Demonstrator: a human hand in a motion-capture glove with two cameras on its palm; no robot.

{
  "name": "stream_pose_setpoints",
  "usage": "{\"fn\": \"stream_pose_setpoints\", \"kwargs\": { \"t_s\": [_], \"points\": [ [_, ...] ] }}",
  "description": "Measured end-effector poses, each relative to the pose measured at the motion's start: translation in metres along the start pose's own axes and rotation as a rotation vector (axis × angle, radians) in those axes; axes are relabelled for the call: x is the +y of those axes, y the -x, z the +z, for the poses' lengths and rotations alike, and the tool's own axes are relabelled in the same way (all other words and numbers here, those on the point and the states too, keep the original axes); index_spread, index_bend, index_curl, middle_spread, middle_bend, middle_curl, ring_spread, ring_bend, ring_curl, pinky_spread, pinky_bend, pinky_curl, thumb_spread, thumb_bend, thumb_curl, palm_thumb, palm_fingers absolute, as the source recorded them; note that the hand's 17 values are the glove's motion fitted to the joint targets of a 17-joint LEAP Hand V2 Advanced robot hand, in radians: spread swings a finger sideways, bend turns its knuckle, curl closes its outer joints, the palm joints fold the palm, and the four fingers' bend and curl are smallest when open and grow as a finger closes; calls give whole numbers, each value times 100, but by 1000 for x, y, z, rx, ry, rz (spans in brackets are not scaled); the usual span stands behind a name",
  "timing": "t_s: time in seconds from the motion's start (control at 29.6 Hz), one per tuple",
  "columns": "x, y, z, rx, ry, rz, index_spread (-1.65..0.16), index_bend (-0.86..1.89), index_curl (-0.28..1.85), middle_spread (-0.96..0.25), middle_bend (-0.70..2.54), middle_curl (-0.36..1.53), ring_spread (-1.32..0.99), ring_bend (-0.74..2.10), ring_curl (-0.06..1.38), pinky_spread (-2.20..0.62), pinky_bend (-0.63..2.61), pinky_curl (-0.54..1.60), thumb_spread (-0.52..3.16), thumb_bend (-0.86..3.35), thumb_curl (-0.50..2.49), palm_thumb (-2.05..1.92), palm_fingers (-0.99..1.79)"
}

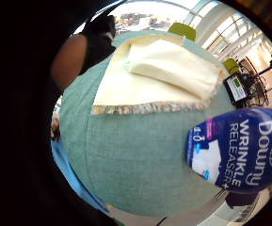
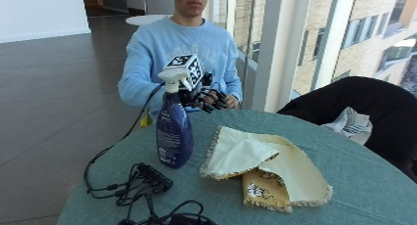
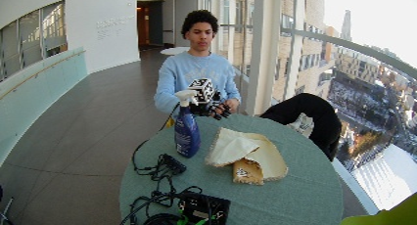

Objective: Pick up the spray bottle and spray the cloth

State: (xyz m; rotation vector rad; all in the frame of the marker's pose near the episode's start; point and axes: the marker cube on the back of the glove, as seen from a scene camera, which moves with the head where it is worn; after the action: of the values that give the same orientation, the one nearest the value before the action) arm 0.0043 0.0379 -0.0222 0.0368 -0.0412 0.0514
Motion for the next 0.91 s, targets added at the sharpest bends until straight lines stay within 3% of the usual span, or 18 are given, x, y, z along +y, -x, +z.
{"fn": "stream_pose_setpoints", "kwargs": {
  "t_s": [0.2,0.57,0.91],
  "points": [
    [56,-4,-24,-42,-63,90,-37,21,31,-10,23,27,-5,23,23,21,18,23,109,20,17,47,67],
    [133,-85,-82,-299,-243,315,-39,15,31,-11,19,30,-5,27,26,19,20,27,101,7,19,44,67],
    [129,-163,-82,-614,-422,416,-40,11,30,-11,19,32,-6,30,29,19,21,30,99,2,23,50,66]
  ]
}}
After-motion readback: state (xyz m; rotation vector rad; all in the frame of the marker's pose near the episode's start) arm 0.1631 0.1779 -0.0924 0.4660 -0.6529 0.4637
